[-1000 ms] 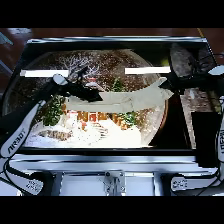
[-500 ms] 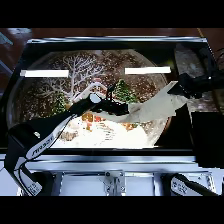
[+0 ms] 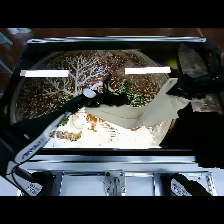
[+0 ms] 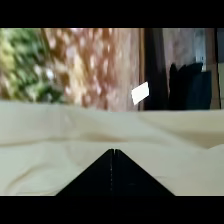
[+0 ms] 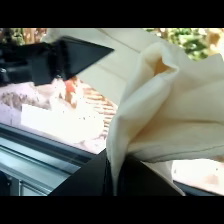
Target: Fold the shirts.
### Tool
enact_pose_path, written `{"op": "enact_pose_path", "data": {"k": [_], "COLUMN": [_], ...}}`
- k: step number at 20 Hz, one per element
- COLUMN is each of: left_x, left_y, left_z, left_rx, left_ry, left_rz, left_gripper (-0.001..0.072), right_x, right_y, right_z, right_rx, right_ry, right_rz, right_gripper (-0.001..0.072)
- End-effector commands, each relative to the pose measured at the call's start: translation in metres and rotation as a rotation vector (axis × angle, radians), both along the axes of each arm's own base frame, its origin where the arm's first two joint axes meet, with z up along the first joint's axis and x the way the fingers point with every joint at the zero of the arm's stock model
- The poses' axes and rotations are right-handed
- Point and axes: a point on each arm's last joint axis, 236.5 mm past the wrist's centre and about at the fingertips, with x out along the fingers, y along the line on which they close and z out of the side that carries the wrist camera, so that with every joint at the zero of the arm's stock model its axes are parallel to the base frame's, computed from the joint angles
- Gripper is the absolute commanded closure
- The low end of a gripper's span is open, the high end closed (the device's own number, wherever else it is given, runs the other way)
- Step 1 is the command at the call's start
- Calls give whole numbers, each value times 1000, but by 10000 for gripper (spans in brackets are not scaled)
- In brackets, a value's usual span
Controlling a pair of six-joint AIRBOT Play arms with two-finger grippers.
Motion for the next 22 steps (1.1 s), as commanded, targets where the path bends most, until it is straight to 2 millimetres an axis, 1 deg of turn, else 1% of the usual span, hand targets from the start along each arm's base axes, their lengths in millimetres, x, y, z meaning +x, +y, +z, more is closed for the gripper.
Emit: {"op": "enact_pose_path", "data": {"k": [1,2,3,4,5,6,7,8,9,10,11,12,13,14,16,17,18,19,20,22], "left_x": [53,61,63,58,49,34,18,-2,-23,-40,-55,-66,-73,-78,-77,-75,-72,-70,-68,-68], "left_y": [107,143,175,205,228,248,261,267,268,265,263,260,259,258,259,260,261,262,263,263], "left_z": [94,133,168,206,237,266,288,308,320,322,319,313,303,294,277,268,259,251,243,231], "left_rx": [90,97,93,84,77,73,72,73,84,120,167,191,215,238,256,264,267,267,268,271], "left_ry": [-281,-357,-422,-485,-539,-590,-630,-664,-689,-707,-711,-688,-650,-625,-588,-571,-553,-536,-520,-492], "left_rz": [142,207,265,320,360,386,396,387,359,323,279,246,222,198,185,187,193,199,202,198], "left_gripper": [670,669,669,669,669,669,668,669,668,669,669,668,668,668,668,668,668,668,668,668], "right_x": [33,40,47,53,57,62,68,73,80,86,94,102,110,116,119,117,113,105,91,55], "right_y": [56,85,117,150,179,206,233,255,278,298,310,315,312,303,276,256,226,191,144,38], "right_z": [-8,-19,-34,-52,-72,-95,-122,-146,-169,-181,-187,-189,-187,-182,-167,-160,-158,-162,-171,-193], "right_rx": [-13,2,12,20,24,28,36,55,103,192,278,349,377,379,351,307,222,111,-35,-335], "right_ry": [-106,-114,-119,-121,-122,-118,-107,-90,-68,-34,5,40,49,43,33,25,22,36,90,287], "right_rz": [53,94,137,174,202,215,203,170,115,47,-31,-102,-139,-149,-98,-48,2,46,82,70], "right_gripper": [648,648,648,648,648,648,648,647,565,221,43,43,43,43,44,44,44,44,44,44]}}
